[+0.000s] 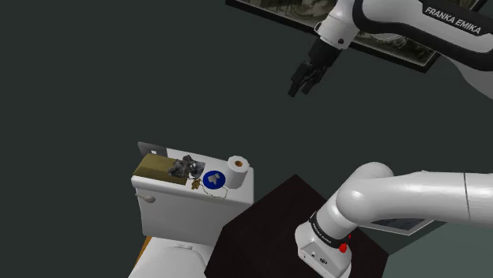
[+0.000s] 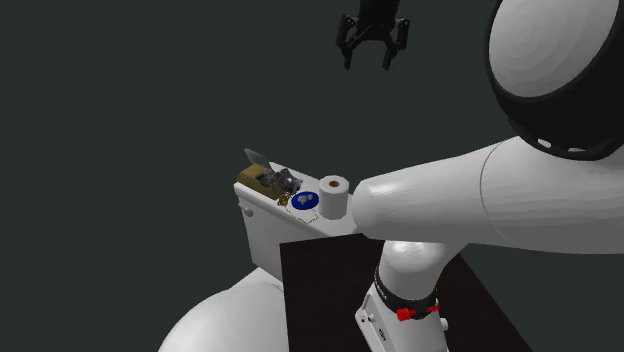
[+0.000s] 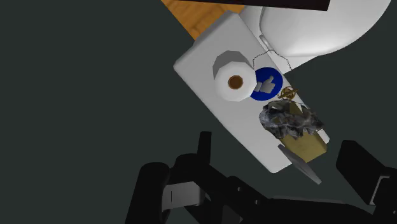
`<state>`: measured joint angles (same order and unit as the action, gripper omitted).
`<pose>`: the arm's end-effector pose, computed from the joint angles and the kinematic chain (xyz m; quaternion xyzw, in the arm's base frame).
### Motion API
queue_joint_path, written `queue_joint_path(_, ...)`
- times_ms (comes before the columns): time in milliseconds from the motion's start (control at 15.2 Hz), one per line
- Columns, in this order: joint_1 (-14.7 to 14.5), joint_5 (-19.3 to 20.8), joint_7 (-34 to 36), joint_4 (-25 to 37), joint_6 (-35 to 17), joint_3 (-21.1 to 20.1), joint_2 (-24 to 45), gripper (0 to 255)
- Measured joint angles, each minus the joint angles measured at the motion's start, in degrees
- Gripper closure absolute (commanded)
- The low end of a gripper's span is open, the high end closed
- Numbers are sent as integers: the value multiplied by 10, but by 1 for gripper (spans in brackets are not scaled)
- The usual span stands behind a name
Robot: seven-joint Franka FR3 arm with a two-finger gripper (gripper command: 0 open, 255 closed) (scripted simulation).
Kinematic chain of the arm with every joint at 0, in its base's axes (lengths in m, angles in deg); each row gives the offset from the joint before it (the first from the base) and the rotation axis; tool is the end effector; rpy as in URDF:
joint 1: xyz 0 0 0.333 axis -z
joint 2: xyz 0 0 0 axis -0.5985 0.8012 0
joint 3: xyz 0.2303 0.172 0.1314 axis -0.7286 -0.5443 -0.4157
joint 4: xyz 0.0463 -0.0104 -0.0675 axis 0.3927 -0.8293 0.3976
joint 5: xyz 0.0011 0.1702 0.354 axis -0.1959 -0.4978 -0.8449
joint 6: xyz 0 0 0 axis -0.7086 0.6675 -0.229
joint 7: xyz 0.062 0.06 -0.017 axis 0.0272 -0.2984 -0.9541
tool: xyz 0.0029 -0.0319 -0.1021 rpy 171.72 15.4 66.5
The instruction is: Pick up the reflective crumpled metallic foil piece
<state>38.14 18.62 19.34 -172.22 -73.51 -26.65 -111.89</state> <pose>0.3035 0.0054 0.6251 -0.9979 -0.0186 -0.0548 0.0288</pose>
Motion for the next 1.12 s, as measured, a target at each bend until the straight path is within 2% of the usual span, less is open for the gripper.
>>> queue_joint_path(132, 2, -2, 12, -6, -8, -8, 2, 0)
queue_joint_path(462, 15, -27, 139, -47, -55, -90, 14, 0)
queue_joint_path(792, 36, -47, 281, -56, -113, -182, 71, 0)
queue_joint_path(1122, 69, -45, 426, -45, -168, -271, 154, 0)
